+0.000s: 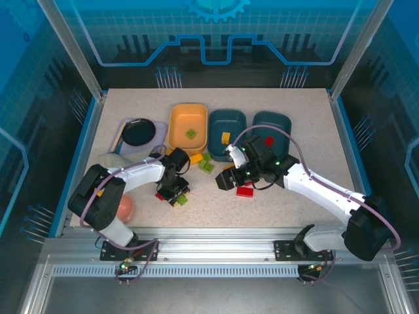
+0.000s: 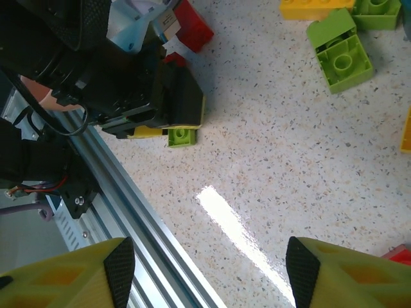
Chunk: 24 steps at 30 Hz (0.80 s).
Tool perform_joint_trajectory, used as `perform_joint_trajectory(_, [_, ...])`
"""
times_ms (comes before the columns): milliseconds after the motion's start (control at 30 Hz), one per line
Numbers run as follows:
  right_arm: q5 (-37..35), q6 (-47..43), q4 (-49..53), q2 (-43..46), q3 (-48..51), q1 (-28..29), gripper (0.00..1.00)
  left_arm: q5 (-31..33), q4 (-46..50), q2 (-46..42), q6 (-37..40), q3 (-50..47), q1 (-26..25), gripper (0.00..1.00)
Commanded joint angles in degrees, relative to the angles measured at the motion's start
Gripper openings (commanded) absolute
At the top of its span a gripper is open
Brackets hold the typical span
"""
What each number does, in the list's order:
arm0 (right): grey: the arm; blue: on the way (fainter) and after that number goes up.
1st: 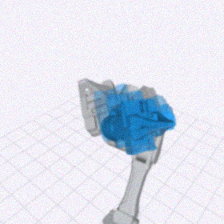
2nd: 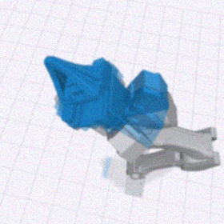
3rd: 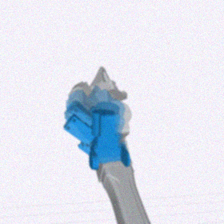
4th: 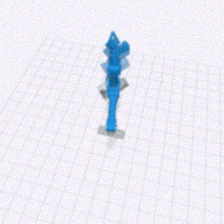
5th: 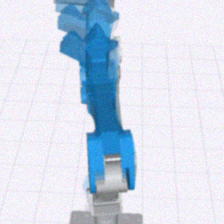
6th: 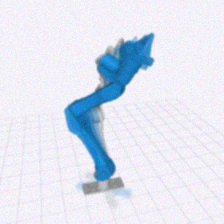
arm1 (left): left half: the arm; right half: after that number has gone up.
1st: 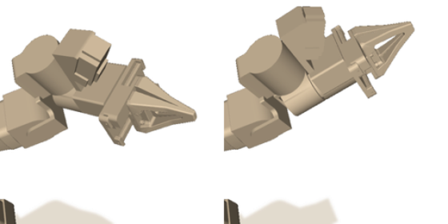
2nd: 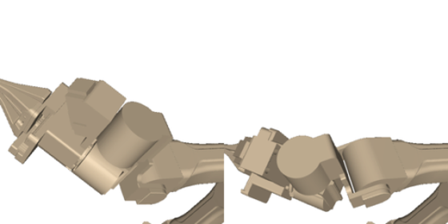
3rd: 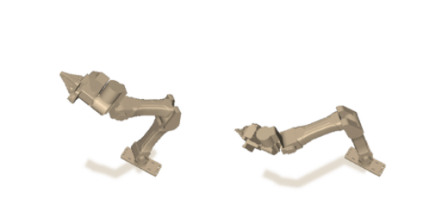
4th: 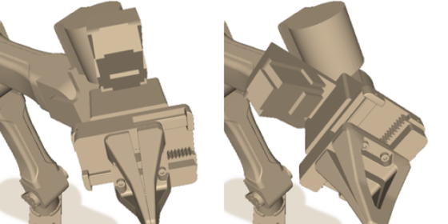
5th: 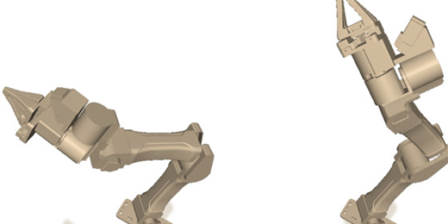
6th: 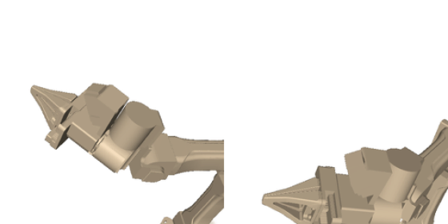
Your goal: Sort the legos into containers by color
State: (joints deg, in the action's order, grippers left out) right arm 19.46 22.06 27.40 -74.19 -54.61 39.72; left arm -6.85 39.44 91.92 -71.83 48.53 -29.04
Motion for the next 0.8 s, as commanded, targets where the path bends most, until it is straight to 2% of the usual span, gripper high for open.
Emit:
perform_joint_trajectory(0, [-6.4,1.8,2.5,2.0,1.4,0.2,0.65,2.0,-2.8,0.7,1.2,0.4,-0.8,0.36])
perform_joint_trajectory(100, [-16.5,5.0,7.8,3.6,1.9,-0.5,0.65,5.6,1.7,-1.9,2.4,5.2,-1.9,0.36])
perform_joint_trajectory(167, [-19.5,6.7,10.7,4.4,2.4,-1.8,0.69,7.2,4.5,-3.6,3.8,8.9,-1.9,0.36])
perform_joint_trajectory(233, [-21.3,9.8,14.5,3.8,2.2,-3.5,0.83,9.5,7.7,-4.3,5.9,14.7,-1.3,0.36])
perform_joint_trajectory(300, [-19.8,11.2,17.2,2.0,1.8,-5.2,0.99,10.7,9.4,-3.7,8.5,20.3,0.1,0.36])
perform_joint_trajectory(467, [-17.4,13.2,18.7,-2.0,1.4,-6.0,1.00,9.5,10.0,4.1,14.8,32.9,6.8,0.36])
perform_joint_trajectory(600, [-16.0,17.4,17.6,-4.2,1.1,-5.7,1.00,9.0,11.1,14.3,19.3,43.8,11.4,0.36])
perform_joint_trajectory(767, [-16.8,24.0,14.4,-7.2,1.9,-5.5,1.00,8.7,14.9,26.9,23.1,56.6,14.3,0.38])
